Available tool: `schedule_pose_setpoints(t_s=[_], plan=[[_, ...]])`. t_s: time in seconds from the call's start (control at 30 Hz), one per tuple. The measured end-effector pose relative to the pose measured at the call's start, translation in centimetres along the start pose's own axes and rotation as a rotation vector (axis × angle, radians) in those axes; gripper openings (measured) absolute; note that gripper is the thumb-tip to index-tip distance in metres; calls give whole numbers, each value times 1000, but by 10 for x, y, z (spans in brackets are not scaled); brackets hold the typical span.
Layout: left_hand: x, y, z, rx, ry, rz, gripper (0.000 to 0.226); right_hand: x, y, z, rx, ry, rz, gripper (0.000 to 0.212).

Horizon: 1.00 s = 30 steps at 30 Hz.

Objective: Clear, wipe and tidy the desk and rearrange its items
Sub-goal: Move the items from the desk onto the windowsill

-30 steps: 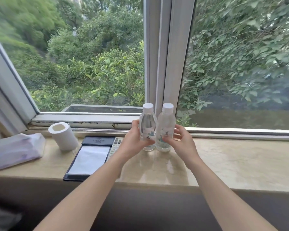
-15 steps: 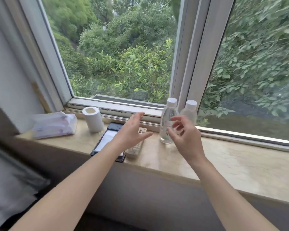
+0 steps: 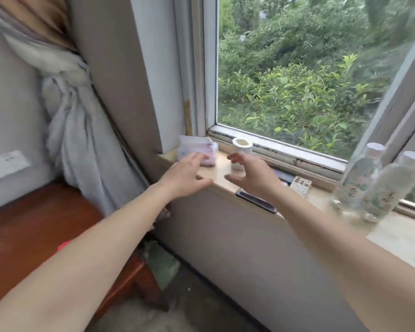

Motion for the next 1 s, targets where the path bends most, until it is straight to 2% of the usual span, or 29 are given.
schedule_pose_setpoints(t_s=[0.27,0.43,0.7,1.0], plan=[[-130,-133,-107,-15,139,-344,63,49,-174,68,-58,-163,-251,48],[-228,-192,-170,21,289,-554,63,56,-273,116,22,-262,-369,46],[-367,-250,-241,4,527,-854,62,63,-416,180,56,-405,-606,40],[-445,-298,-295,-14,767,-1058,61,115,-544,224,131,-489,-774,39]])
Point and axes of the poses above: each hand's wrist, its own x-axis towards the middle knuckle, its own z-axis out of the palm, y = z × x, the point moved 7 cm from there along x, towards the middle knuckle, and after that the axes turned 15 degrees about -x, right-handed, at the moved point
